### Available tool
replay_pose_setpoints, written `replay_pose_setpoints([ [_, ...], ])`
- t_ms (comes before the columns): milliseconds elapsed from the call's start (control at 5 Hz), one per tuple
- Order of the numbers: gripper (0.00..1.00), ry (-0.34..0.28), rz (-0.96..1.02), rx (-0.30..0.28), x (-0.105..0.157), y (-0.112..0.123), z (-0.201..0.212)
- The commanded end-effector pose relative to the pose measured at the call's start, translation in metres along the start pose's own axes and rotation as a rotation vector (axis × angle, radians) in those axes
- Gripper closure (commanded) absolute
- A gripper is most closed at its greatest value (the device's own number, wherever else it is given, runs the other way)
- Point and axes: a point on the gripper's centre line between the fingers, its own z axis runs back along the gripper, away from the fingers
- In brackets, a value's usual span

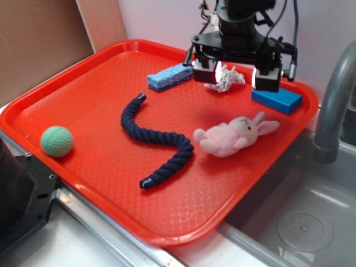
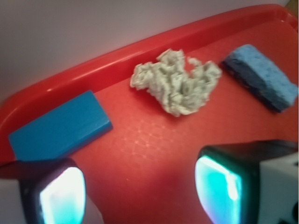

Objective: Grab the blue block.

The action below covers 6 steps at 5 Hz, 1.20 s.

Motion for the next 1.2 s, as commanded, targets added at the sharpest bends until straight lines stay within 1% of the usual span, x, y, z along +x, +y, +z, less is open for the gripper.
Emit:
replay_pose_setpoints([
  [0, 0.0, -0.017, 0.052, -0.053, 0.025, -0.005, 0.002],
  [200, 0.0, -0.022, 0.063, -0.066, 0.042, -0.01, 0.004],
  [400, 0.0, -0.024, 0.074, -0.074, 0.05, -0.01, 0.007],
  [600, 0.0, -0.002, 0.06, -0.082, 0.049, -0.014, -0.003],
  [800, 0.0, -0.008, 0.046, -0.071, 0.047, -0.02, -0.012],
  [1000, 0.0, -0.077, -0.004, -0.078, 0.054, -0.028, -0.019],
])
